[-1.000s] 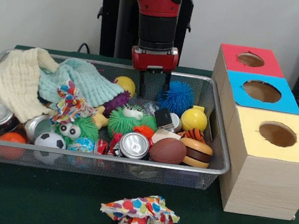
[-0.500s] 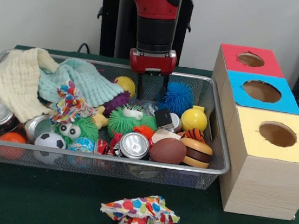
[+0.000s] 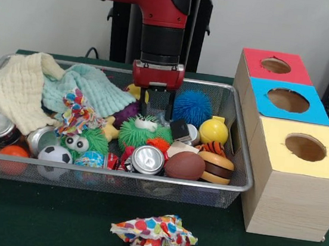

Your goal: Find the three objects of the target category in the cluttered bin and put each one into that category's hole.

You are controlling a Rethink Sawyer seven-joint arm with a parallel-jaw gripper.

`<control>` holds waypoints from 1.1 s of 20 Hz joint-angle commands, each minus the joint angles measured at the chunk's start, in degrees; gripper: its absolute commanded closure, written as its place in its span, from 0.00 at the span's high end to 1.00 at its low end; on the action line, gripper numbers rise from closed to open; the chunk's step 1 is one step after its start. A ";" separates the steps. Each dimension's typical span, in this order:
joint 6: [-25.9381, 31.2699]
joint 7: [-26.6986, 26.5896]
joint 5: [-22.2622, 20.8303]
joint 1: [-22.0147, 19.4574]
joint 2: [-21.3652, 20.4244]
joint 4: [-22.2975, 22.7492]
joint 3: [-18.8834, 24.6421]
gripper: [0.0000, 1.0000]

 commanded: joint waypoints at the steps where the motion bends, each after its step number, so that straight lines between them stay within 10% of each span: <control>1: -3.93 6.69 0.08 1.05 1.34 -8.74 -1.36 1.00; 9: 2.78 13.40 0.86 -10.27 1.60 -3.37 13.23 1.00; 22: 3.88 14.94 4.17 -17.91 4.29 1.90 22.63 1.00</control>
